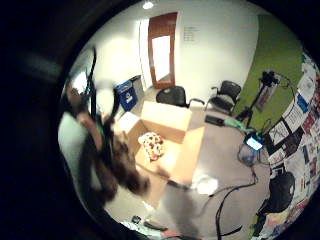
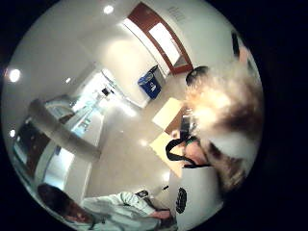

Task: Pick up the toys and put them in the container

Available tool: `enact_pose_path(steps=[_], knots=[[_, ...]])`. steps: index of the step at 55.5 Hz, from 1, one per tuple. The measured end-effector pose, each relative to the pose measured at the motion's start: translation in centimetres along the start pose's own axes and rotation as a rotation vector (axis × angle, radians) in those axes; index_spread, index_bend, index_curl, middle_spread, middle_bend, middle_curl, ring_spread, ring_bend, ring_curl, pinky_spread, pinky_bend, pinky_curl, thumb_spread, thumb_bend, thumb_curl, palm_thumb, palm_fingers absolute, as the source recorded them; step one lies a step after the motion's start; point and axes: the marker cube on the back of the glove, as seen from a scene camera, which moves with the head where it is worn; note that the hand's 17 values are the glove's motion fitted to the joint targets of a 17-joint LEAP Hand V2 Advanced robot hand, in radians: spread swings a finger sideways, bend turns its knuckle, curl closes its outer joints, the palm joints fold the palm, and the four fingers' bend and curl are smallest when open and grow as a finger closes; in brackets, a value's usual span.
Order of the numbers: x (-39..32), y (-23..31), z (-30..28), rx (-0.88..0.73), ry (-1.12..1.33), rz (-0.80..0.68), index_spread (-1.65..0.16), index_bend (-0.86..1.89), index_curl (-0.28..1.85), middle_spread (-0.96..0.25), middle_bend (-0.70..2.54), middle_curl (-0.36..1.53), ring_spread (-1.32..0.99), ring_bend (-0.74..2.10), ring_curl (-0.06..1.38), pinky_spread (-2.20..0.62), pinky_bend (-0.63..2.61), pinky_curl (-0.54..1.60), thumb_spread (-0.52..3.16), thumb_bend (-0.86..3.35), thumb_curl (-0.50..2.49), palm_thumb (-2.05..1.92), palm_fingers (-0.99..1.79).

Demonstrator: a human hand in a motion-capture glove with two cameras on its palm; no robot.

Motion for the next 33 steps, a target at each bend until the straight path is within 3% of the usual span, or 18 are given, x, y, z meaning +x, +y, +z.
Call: enact_pose_path(steps=[2, 3, 4, 6, 7, 15, 33], knots=[[-0.6, 0.2, 1.3, -0.115, 0.014, 0.026, -0.3, 0.38, 1.14, -0.2, 1.1, 0.93, -0.24, 1.36, 0.53, -0.38, 1.1, 0.57, 0.85, -0.03, 0.83, 0.61, 0.79], [-0.6, 0.2, 1.9, -0.171, 0.02, 0.04, -0.3, 0.32, 1.11, -0.21, 1.08, 0.92, -0.25, 1.23, 0.49, -0.35, 1.03, 0.55, 0.91, -0.07, 0.79, 0.53, 0.45], [-0.5, 0.2, 2.4, -0.215, 0.023, 0.051, -0.29, 0.33, 1.11, -0.2, 0.84, 0.86, -0.23, 1.14, 0.5, -0.31, 1.05, 0.59, 0.95, -0.08, 0.76, 0.47, -0.04], [-0.1, 0.1, 3.1, -0.258, 0.02, 0.06, -0.29, 0.28, 1.06, -0.16, 0.67, 0.81, -0.18, 0.97, 0.49, -0.24, 1.05, 0.61, 1.0, -0.12, 0.7, 0.34, -0.42], [0.1, 0.1, 3.3, -0.264, 0.017, 0.059, -0.29, 0.23, 1.02, -0.15, 0.59, 0.77, -0.16, 0.88, 0.45, -0.21, 1.04, 0.58, 1.02, -0.11, 0.68, 0.31, -0.47], [1.4, 0.6, 3.1, -0.252, 0.036, 0.037, -0.28, 0.11, 0.8, -0.08, 0.27, 0.61, -0.09, 0.54, 0.25, -0.08, 0.89, 0.43, 1.15, -0.04, 0.56, 0.18, -0.31], [8.6, 4.0, -2.4, -0.192, 0.064, 0.124, -0.24, 0.16, 0.61, -0.05, 0.22, 0.53, -0.09, 0.47, 0.23, -0.01, 0.68, 0.35, 1.31, -0.01, 0.42, 0.14, 0.01]])
